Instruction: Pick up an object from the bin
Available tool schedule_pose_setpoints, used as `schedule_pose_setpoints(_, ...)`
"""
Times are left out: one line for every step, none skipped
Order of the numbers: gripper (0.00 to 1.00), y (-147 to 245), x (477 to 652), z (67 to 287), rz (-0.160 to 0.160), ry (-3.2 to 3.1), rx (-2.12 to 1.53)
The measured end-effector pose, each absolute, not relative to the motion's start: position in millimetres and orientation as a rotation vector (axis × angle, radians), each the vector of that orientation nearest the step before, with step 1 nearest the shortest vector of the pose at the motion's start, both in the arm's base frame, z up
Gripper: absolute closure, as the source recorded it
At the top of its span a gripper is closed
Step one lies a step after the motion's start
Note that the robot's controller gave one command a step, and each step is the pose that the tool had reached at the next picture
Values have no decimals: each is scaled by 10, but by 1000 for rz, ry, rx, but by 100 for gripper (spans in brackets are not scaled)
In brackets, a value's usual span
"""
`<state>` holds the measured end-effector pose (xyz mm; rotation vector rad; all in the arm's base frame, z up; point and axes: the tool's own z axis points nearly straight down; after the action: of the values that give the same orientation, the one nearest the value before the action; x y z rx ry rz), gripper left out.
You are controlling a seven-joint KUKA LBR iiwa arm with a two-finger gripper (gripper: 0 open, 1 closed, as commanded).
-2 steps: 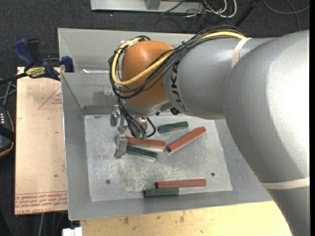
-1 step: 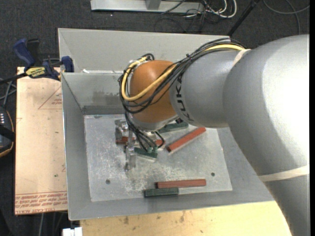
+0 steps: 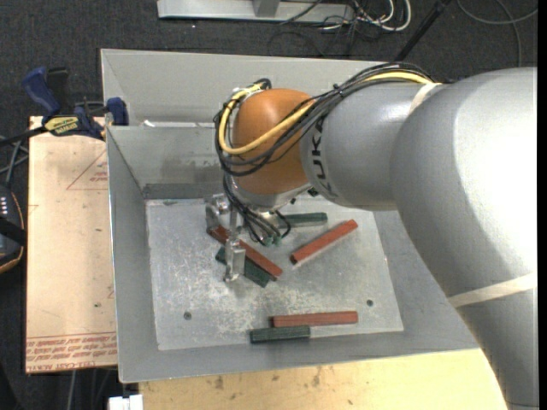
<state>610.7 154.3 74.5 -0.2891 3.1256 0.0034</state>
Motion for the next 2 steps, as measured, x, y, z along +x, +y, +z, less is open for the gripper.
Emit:
schedule_pose_setpoints(0, 1003, 6198, 809, 3, 3101, -489)
schedule_pose_setpoints(100, 1111, 6568, 722, 5, 3096, -497)
